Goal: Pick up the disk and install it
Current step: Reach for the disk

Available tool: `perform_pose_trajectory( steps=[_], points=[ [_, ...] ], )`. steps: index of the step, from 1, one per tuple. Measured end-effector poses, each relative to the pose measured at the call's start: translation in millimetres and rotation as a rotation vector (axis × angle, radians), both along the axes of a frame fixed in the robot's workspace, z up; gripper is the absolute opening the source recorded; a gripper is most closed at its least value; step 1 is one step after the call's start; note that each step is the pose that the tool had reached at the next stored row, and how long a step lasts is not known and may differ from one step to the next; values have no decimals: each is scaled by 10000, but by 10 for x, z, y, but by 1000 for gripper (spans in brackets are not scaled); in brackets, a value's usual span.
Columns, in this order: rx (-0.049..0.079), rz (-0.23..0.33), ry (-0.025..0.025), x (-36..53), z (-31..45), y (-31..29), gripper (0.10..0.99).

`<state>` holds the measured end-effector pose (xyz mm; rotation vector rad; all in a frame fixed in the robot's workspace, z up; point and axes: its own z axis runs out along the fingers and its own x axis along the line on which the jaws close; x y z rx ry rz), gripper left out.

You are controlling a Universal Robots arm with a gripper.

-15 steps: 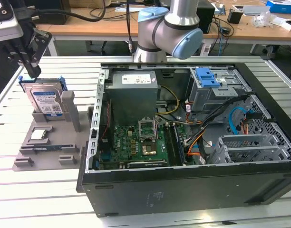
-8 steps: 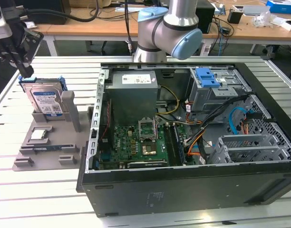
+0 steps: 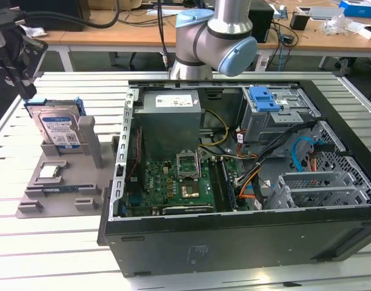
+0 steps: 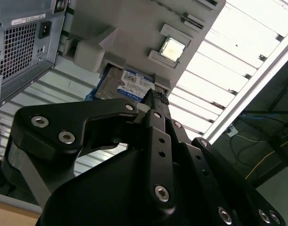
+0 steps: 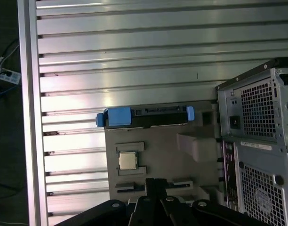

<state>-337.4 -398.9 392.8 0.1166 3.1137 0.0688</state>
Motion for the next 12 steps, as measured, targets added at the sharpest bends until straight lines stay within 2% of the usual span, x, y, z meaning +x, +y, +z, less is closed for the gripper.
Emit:
perform_pose_trajectory(
  steps=[12],
  points=[
    [0,-1,1,-188,0,0,106]
  ],
)
